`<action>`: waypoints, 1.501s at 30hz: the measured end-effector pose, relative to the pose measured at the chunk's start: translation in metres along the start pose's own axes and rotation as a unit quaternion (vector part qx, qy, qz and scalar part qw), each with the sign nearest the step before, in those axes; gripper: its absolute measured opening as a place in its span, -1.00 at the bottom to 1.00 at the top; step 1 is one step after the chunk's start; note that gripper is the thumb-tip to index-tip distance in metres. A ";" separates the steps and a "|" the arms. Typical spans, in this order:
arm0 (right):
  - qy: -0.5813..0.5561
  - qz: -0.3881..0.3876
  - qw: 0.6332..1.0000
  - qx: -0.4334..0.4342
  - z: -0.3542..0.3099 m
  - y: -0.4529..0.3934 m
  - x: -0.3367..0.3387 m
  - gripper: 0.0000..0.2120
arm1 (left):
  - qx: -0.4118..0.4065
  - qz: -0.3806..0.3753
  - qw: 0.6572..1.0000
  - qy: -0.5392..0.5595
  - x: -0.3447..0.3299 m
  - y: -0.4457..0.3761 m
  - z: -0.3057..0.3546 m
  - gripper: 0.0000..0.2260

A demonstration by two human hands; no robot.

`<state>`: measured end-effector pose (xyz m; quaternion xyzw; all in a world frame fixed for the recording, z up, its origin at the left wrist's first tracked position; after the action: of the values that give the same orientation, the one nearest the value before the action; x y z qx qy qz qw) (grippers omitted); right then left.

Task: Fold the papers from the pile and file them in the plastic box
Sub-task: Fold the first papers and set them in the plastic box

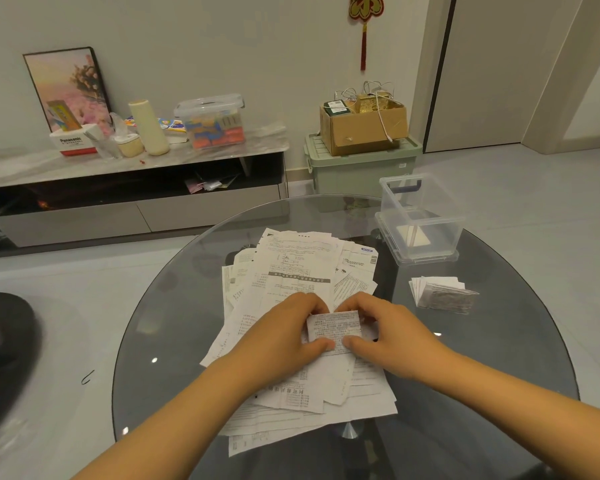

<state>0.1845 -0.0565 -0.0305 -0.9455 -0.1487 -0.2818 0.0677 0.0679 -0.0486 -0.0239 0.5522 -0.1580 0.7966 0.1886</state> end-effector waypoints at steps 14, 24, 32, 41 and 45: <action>0.186 -0.074 0.979 -0.043 0.014 -0.006 -0.009 -0.44 | 0.026 -0.049 0.998 0.023 -0.006 -0.004 -0.014 -0.52; 0.121 -0.021 0.992 -0.031 0.007 -0.006 0.001 -0.76 | 0.038 -0.061 0.997 0.043 -0.003 -0.004 -0.011 -0.68; -0.003 0.035 0.999 -0.038 0.006 0.008 0.029 -0.75 | 0.039 0.007 0.993 0.114 0.005 -0.007 0.014 -0.78; -0.011 0.121 0.992 -0.046 0.017 0.036 0.082 -0.90 | 0.041 0.055 0.978 0.198 0.001 -0.025 0.053 -0.78; 0.011 0.151 0.987 -0.047 0.026 0.046 0.099 -0.87 | 0.038 0.062 0.975 0.210 -0.007 -0.036 0.070 -0.79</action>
<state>0.2912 -0.0705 0.0001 -0.9560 0.0101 -0.2857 0.0663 0.1442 -0.0502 -0.0050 0.3689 -0.1187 0.9100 0.1470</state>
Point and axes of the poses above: each hand's wrist, its own y-axis away from the middle knuckle, its own x-axis out of the back of the hand, z = x × y, the point moved 9 cm from there along -y, towards the middle knuckle, and after that the axes turned 12 degrees about -y, right-handed, at the moved point
